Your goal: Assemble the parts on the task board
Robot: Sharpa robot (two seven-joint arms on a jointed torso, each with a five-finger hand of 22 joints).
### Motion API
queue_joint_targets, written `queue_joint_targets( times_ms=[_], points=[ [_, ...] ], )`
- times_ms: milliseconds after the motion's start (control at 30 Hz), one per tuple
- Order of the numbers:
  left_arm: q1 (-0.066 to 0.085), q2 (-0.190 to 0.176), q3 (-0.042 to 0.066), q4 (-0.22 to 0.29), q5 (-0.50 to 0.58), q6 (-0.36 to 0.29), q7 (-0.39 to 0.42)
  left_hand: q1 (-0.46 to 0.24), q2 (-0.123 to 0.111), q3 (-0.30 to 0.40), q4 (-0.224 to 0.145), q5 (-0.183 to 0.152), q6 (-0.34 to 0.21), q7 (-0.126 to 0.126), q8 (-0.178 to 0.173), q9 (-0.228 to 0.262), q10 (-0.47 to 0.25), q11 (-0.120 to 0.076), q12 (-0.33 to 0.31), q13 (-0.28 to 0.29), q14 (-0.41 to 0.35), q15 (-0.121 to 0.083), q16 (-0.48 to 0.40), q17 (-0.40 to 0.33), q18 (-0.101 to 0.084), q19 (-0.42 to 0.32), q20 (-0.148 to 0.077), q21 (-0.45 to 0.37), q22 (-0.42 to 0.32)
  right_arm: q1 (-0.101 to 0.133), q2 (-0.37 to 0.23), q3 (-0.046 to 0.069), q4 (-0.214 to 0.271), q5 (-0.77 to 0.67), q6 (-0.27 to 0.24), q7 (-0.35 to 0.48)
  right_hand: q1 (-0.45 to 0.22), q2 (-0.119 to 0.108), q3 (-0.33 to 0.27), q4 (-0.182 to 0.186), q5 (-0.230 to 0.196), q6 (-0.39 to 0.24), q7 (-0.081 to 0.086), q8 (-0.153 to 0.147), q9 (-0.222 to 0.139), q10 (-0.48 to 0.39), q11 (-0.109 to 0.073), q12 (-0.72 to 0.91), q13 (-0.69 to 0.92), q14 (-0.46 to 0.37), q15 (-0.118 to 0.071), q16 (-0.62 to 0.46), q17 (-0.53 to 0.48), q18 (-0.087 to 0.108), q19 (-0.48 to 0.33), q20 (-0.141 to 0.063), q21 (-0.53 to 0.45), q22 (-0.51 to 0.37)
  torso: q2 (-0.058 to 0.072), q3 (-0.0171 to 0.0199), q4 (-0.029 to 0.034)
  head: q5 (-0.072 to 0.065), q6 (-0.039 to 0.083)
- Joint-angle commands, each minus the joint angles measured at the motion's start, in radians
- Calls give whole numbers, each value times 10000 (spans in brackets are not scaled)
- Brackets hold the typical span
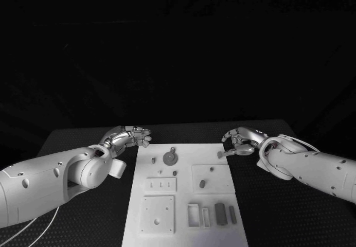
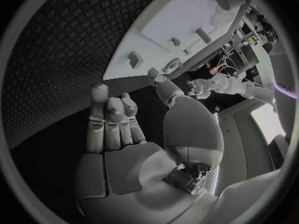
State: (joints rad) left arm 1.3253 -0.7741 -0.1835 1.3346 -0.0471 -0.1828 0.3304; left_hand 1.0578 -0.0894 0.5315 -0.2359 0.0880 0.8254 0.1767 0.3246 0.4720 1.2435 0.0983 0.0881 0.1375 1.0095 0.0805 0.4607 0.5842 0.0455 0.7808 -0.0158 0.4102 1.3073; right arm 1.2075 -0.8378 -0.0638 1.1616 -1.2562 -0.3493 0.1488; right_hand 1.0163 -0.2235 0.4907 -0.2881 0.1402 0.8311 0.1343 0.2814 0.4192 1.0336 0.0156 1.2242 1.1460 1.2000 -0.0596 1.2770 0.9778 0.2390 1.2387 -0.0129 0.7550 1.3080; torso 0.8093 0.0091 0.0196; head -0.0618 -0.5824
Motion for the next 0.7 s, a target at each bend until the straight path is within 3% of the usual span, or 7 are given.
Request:
queue_joint_targets(
  times_ms=[33,67,267,400,567,700],
  points=[
    [9,44,8,14,-545,128,154,-56,21,58,-26,-12,22,6,-30,11,-31,86,-49,-1,-21,32,-55,8,-20,-83,-7,38,150,-122,8,3,-27,329,394,336,135,245,-170,-1,-681,189,243,18,17,-1350,319,73,-26,-90,-9,15,24,228,-73,-13,-49,183,2,2,6,16,-44],
    [8,47,8,15,-557,153,154,-58,22,58,-24,-12,21,8,-31,11,-36,88,-52,-2,-22,33,-56,8,-20,-83,-6,38,150,-157,3,3,-40,329,402,362,125,240,-228,9,-901,186,264,21,18,-1353,334,78,-31,-93,-13,20,28,228,-76,-14,-51,182,-2,-11,12,11,-45],
    [7,43,7,-10,-556,163,162,-64,25,57,-24,-13,21,11,-33,13,-42,93,-60,-3,-24,35,-59,8,-21,-86,-4,38,149,-318,149,3,-238,325,363,456,321,231,-360,-12,-914,169,234,41,36,-1363,307,101,-52,-105,-34,36,44,228,-82,-32,-51,180,0,-25,2,-33,-63],
    [7,48,7,-10,-553,176,156,-73,31,56,-18,-14,20,14,-34,13,-45,96,-65,-4,-25,36,-62,8,-22,-87,-2,37,148,-447,302,4,-393,315,205,444,547,341,-376,-19,-915,192,203,74,56,-1362,278,116,-68,-106,-60,45,51,228,-77,-39,-47,181,1,-29,8,-36,-40],
    [5,63,7,-16,-553,193,152,-91,39,53,-8,-16,17,17,-38,14,-47,100,-71,-3,-26,39,-65,8,-23,-89,1,37,147,-586,467,5,-543,317,85,441,842,924,-610,-43,-915,315,171,173,107,-1343,247,157,-94,-96,-90,77,72,228,-86,-32,-14,198,-7,-38,31,-20,-85],
    [5,63,7,-21,-553,191,151,-93,42,53,-7,-16,17,17,-39,15,-47,100,-73,-3,-26,39,-66,8,-22,-90,1,37,146,-639,528,5,-603,332,-23,450,1001,1109,-689,-33,-916,368,146,208,118,-1326,224,175,-113,-86,-110,88,79,228,-85,-21,4,198,-7,-48,36,-29,-106]
  ],
)
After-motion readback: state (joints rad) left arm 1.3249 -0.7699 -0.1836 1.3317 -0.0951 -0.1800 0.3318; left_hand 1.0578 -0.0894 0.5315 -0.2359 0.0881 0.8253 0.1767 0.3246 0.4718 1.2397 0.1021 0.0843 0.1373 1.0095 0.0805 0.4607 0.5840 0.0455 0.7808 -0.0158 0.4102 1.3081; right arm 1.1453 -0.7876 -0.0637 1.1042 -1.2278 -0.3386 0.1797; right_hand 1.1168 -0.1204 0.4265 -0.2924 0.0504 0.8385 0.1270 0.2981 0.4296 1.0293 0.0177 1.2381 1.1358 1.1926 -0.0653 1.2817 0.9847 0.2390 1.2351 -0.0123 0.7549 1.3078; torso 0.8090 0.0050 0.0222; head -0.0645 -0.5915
